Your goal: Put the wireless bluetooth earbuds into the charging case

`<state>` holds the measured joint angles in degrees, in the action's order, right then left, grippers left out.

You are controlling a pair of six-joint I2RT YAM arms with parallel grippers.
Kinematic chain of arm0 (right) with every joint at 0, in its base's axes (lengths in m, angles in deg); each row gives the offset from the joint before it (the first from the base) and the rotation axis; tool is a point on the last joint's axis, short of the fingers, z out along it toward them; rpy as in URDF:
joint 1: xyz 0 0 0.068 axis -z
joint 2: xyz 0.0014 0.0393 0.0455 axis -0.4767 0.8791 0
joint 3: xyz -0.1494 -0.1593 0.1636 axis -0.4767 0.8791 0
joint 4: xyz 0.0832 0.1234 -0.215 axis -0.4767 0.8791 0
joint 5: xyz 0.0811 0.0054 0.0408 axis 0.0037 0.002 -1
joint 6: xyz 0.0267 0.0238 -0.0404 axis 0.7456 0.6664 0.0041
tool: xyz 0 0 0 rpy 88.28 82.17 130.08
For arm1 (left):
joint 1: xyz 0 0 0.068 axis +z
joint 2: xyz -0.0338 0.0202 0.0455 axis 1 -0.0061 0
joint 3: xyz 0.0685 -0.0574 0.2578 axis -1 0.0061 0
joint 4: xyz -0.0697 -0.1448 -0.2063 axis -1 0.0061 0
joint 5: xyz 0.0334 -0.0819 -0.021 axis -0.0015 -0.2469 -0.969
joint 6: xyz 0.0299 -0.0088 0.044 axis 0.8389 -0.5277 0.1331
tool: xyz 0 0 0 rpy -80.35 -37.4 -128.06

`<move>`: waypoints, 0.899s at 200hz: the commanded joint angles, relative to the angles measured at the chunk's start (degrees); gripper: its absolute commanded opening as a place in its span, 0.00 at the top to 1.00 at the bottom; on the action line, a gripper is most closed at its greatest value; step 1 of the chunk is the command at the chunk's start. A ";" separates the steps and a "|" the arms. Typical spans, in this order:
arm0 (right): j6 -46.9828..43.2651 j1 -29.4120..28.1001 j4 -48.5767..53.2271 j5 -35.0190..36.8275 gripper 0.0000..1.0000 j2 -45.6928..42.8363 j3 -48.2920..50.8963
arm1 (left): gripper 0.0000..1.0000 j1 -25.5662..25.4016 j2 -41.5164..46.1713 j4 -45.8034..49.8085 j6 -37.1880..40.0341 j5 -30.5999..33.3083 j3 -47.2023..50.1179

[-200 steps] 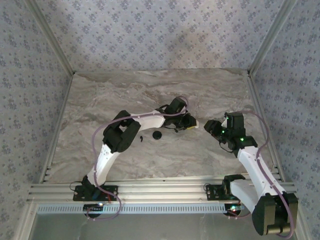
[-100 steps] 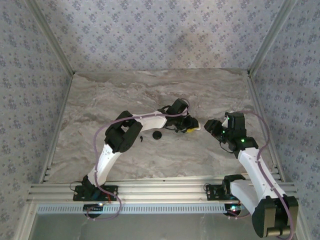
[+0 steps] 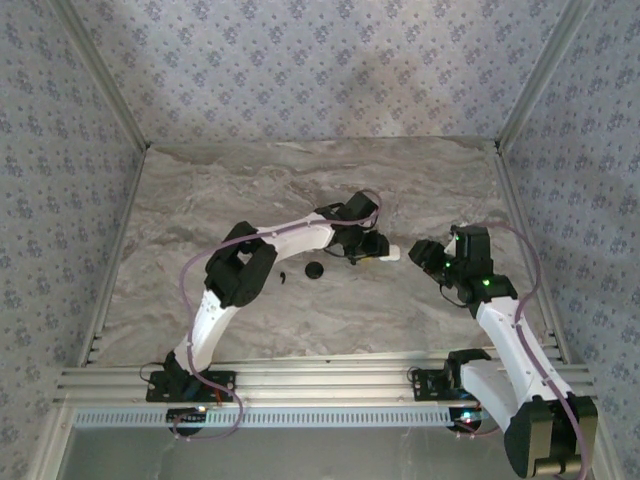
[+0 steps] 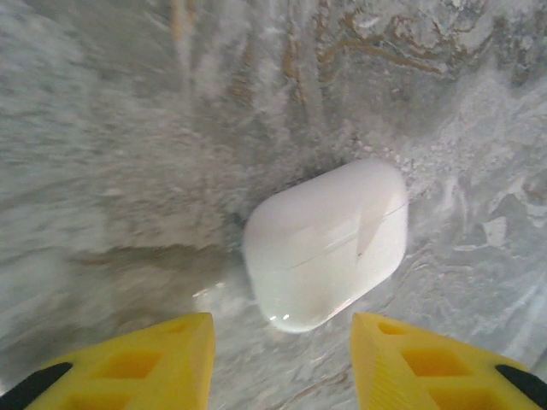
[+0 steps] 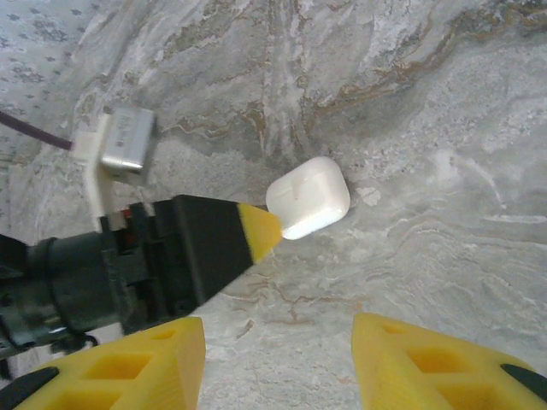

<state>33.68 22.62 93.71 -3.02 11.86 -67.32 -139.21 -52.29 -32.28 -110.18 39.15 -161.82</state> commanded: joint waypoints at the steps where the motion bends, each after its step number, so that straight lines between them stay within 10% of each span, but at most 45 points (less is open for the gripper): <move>1: -1.12 -1.18 3.72 2.94 0.49 -0.54 -2.88 | 0.54 -0.02 5.87 10.82 5.35 6.92 -3.89; 91: -2.14 -6.07 2.46 4.45 0.49 5.18 -5.42 | 0.46 -0.02 18.84 32.27 8.71 19.97 4.05; 180: -2.45 -10.19 3.16 7.18 0.49 7.15 -7.22 | 0.41 2.15 13.96 37.80 19.00 21.66 6.80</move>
<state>32.15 13.27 95.46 2.07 18.55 -72.21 -138.14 -36.62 2.34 -94.86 59.78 -155.55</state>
